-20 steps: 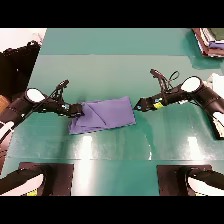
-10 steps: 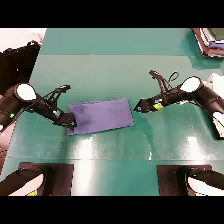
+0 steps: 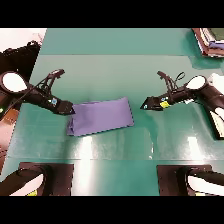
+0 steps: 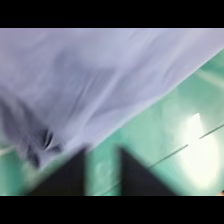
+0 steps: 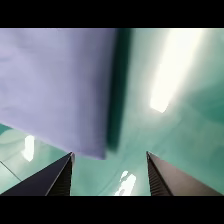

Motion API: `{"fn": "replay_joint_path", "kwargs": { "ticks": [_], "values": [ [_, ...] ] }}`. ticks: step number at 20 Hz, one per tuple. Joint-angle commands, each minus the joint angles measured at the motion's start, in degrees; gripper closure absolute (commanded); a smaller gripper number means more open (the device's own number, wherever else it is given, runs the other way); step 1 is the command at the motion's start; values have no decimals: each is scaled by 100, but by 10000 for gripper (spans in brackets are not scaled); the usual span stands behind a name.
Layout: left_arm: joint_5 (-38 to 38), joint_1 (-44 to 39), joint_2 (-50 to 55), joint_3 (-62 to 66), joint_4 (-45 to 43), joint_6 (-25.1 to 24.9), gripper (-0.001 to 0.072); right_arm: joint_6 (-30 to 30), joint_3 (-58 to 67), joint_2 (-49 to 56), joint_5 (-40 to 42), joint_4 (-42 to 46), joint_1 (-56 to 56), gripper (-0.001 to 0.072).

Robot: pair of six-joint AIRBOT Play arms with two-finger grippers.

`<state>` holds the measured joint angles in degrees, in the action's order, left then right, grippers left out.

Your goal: Fold the shirts.

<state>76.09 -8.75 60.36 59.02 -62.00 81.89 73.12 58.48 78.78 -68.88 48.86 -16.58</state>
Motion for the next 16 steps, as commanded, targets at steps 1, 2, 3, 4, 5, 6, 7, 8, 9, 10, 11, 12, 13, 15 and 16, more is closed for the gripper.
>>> {"fn": "replay_joint_path", "kwargs": {
  "ticks": [1,2,3,4,5,6,7,8,9,10,11,12,13,15,16],
  "values": [
    [-518,-2,-4,136,505,-133,681,-389,0,730,-94,-568,50,195],
    [-605,-2,-4,133,564,-136,682,-544,0,999,-15,-859,-52,195],
    [-660,-2,-4,133,584,-136,681,-643,2,1233,74,-1130,-166,195],
    [-691,-2,-4,133,579,-138,681,-774,37,1475,144,-1412,-293,195],
    [-715,-2,-4,133,579,-138,681,-861,120,1700,149,-1639,-433,195],
    [-732,-2,-4,133,579,-138,682,-907,260,1908,129,-1812,-584,195],
    [-758,-2,-4,133,581,-138,681,-916,442,2094,129,-1963,-756,195],
    [-787,-2,-4,133,581,-136,681,-918,643,2236,142,-2094,-933,195],
    [-820,-2,-2,133,581,-136,681,-918,861,2345,168,-2094,-1104,196],
    [-844,-2,0,133,584,-136,681,-918,1086,2450,188,-2083,-1272,198],
    [-857,-2,0,133,584,-133,682,-918,1272,2524,186,-2081,-1405,202],
    [-857,-2,0,133,584,-133,682,-933,1453,2586,188,-2057,-1530,284],
    [-859,-2,0,133,590,-131,682,-1010,1591,2608,212,-2015,-1613,413],
    [-896,-2,0,133,664,-131,682,-1169,1805,2601,256,-2017,-1674,635],
    [-935,-17,0,133,715,-125,683,-1241,1932,2599,229,-2015,-1641,696]
  ]
}}
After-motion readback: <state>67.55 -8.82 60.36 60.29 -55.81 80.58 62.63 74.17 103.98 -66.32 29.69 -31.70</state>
